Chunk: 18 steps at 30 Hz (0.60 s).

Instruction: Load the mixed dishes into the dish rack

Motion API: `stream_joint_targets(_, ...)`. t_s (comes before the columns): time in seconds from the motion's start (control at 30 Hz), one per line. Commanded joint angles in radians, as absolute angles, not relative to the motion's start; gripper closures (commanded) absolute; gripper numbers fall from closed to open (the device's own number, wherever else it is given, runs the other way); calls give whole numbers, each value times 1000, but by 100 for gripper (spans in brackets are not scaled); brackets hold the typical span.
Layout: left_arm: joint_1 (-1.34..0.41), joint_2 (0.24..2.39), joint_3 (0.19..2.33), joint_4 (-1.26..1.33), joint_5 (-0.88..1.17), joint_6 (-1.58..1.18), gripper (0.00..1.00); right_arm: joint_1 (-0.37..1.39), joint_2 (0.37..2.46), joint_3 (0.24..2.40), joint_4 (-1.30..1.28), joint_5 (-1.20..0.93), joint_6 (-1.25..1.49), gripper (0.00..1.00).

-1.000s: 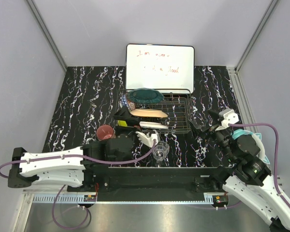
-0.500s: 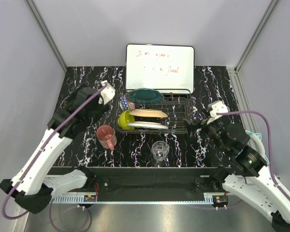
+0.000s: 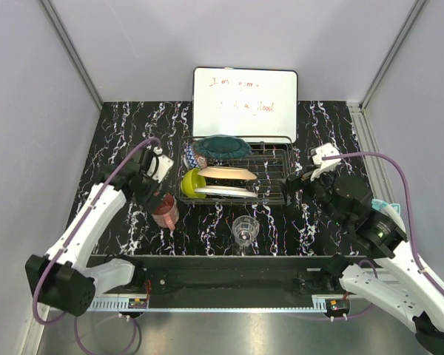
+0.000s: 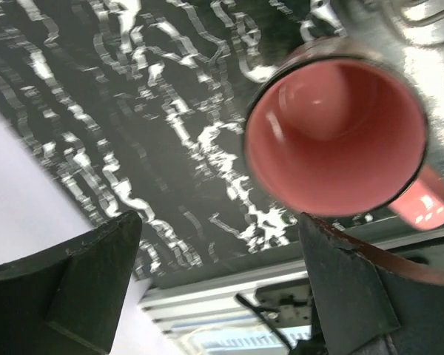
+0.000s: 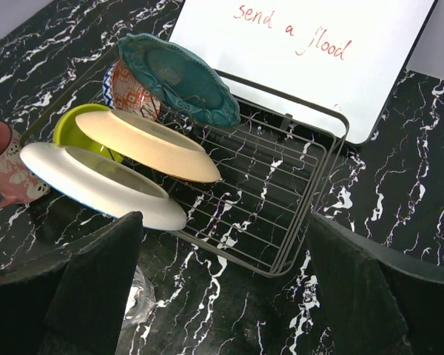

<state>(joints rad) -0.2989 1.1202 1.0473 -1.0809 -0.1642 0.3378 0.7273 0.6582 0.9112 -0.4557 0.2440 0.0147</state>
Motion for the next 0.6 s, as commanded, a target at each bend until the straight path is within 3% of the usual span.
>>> stream_joint_targets(0.0,-281,1167,1040,-979,-54,287,10,726,632,947,-459,242,49,0)
stream_joint_targets(0.3,-227,1235,1009,-881,21,247,15,726,614,927,-465,225,64,0)
stream_joint_targets(0.33,-224,1242,997,-856,29,244,21,726,614,925,-466,224,66,0)
stream_joint_targets(0.4,-209,1271,968,-841,57,242,45,726,618,922,-465,222,67,0)
stream_joint_targets(0.43,-203,1285,960,-833,73,245,69,726,618,925,-466,221,69,0)
stream_joint_targets(0.5,-175,1322,959,-831,100,245,75,726,626,930,-472,218,69,0)
stream_joint_targets(0.57,-166,1344,957,-833,127,255,74,726,632,934,-471,216,69,0)
